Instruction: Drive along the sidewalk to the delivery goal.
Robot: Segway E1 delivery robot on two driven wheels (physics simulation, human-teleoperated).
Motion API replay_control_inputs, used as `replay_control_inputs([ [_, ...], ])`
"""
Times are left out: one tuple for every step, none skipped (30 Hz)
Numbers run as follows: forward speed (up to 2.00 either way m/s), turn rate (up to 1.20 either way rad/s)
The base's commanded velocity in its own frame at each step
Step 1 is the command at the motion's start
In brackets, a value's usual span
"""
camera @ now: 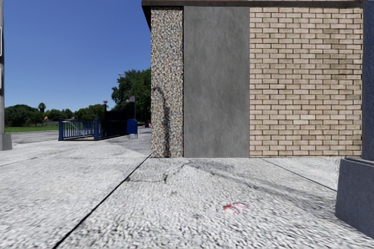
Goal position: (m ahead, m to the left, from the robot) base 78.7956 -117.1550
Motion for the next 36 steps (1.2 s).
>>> replay_control_inputs([
  [1.28,0.0],
  [1.27,-0.04],
  [1.27,-0.04],
  [1.27,-0.14],
  [1.27,-0.18],
  [1.26,-0.19],
  [1.26,-0.19],
  [1.25,-0.2],
  [1.25,-0.2],
  [1.24,-0.2],
  [1.21,-0.2],
  [1.19,-0.2],
  [1.18,-0.23],
  [1.18,-0.23],
  [1.18,-0.27],
  [1.17,-0.34],
  [1.17,-0.4],
  [1.17,-0.43],
  [1.17,-0.43],
  [1.17,-0.44],
  [1.17,-0.44],
  [1.16,-0.44],
  [1.16,-0.44],
  [1.16,-0.45],
  [1.16,-0.45],
  [1.16,-0.52],
  [1.16,-0.57],
  [1.16,-0.59],
  [1.16,-0.6],
  [1.16,-0.61],
  [1.16,-0.61],
  [1.16,-0.61],
  [1.16,-0.61],
  [1.16,-0.63],
  [1.16,-0.66],
  [1.16,-0.67],
])
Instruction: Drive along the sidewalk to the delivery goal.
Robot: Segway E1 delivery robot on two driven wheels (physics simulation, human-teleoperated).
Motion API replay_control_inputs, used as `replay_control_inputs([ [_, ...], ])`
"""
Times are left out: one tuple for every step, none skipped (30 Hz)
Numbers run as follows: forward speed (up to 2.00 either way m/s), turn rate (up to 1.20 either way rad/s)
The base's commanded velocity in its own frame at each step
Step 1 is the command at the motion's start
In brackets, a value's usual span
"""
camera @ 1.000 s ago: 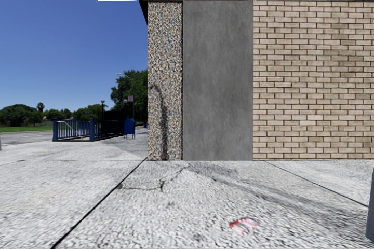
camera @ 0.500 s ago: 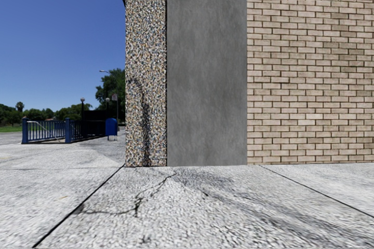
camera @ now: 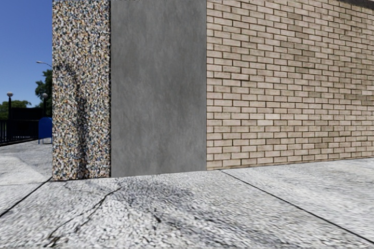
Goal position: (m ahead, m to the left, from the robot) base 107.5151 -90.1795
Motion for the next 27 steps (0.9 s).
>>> replay_control_inputs([
  [1.16,-0.67],
  [1.16,-0.67],
  [1.16,-0.67],
  [1.16,-0.67],
  [1.17,-0.67],
  [1.17,-0.67],
  [1.18,-0.67],
  [1.18,-0.67],
  [1.18,-0.67],
  [1.19,-0.67],
  [1.19,-0.67],
  [1.21,-0.67],
  [1.22,-0.67],
  [1.22,-0.67],
  [1.22,-0.67],
  [1.24,-0.67],
  [1.26,-0.67],
  [1.27,-0.67],
  [1.27,-0.67],
  [1.28,-0.67],
  [1.28,-0.67],
  [1.28,-0.67],
  [1.28,-0.67],
  [1.28,-0.67],
  [1.28,-0.67],
  [1.28,-0.67],
  [1.28,-0.67],
])
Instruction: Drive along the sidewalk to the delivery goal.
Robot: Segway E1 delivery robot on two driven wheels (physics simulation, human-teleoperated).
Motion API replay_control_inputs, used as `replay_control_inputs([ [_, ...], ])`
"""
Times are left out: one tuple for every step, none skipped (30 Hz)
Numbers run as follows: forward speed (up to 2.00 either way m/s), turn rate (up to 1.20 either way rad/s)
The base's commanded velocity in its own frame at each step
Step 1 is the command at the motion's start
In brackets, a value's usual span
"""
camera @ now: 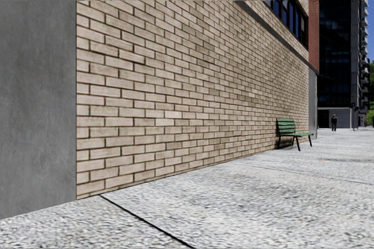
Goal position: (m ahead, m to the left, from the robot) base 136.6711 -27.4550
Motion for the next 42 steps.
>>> replay_control_inputs([
  [1.28,-0.67],
  [1.28,-0.67],
  [1.29,-0.67],
  [1.29,-0.67],
  [1.29,-0.67],
  [1.29,-0.67],
  [1.29,-0.67],
  [1.29,-0.67],
  [1.29,-0.67],
  [1.29,-0.67],
  [1.29,-0.67],
  [1.29,-0.67],
  [1.29,-0.67],
  [1.29,-0.67],
  [1.29,-0.67],
  [1.29,-0.67],
  [1.29,-0.67],
  [1.29,-0.67],
  [1.29,-0.67],
  [1.29,-0.67],
  [1.29,-0.67],
  [1.29,-0.51],
  [1.29,-0.24],
  [1.29,-0.1],
  [1.29,0.0],
  [1.29,0.0],
  [1.91,0.0],
  [2.0,0.0],
  [2.0,0.0],
  [2.0,0.0],
  [2.0,0.0],
  [2.0,0.0],
  [2.0,0.0],
  [2.0,-0.01],
  [2.0,-0.13],
  [2.0,-0.2],
  [2.0,-0.22],
  [2.0,-0.22],
  [2.0,-0.23],
  [2.0,-0.29],
  [2.0,-0.36],
  [2.0,-0.38],
])
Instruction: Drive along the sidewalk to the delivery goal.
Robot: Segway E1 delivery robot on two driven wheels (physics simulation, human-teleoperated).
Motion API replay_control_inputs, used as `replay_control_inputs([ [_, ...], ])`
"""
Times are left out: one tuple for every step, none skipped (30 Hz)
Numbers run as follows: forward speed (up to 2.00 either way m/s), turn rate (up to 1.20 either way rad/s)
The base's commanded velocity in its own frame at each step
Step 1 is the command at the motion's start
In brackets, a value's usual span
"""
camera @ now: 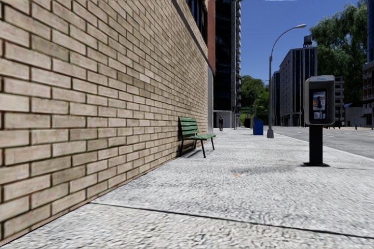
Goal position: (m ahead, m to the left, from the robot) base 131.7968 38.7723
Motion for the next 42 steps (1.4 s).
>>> replay_control_inputs([
  [2.0,-0.38],
  [2.0,-0.38],
  [2.0,-0.41],
  [2.0,-0.46],
  [2.0,-0.48],
  [2.0,-0.49],
  [2.0,-0.49],
  [2.0,-0.49],
  [2.0,-0.49],
  [2.0,-0.49],
  [2.0,-0.49],
  [2.0,-0.49],
  [2.0,-0.49],
  [2.0,-0.49],
  [2.0,-0.49],
  [2.0,-0.49],
  [2.0,-0.46],
  [2.0,-0.03],
  [2.0,0.0],
  [2.0,0.0],
  [2.0,0.0],
  [2.0,0.0],
  [2.0,0.0],
  [2.0,0.0],
  [2.0,0.0],
  [2.0,0.0],
  [2.0,0.0],
  [2.0,0.0],
  [2.0,0.0],
  [2.0,0.0],
  [2.0,0.0],
  [2.0,0.0],
  [2.0,0.0],
  [2.0,0.0],
  [2.0,0.0],
  [2.0,0.0],
  [2.0,0.0],
  [2.0,0.0],
  [2.0,0.0],
  [2.0,0.0],
  [2.0,0.0],
  [2.0,0.0],
])
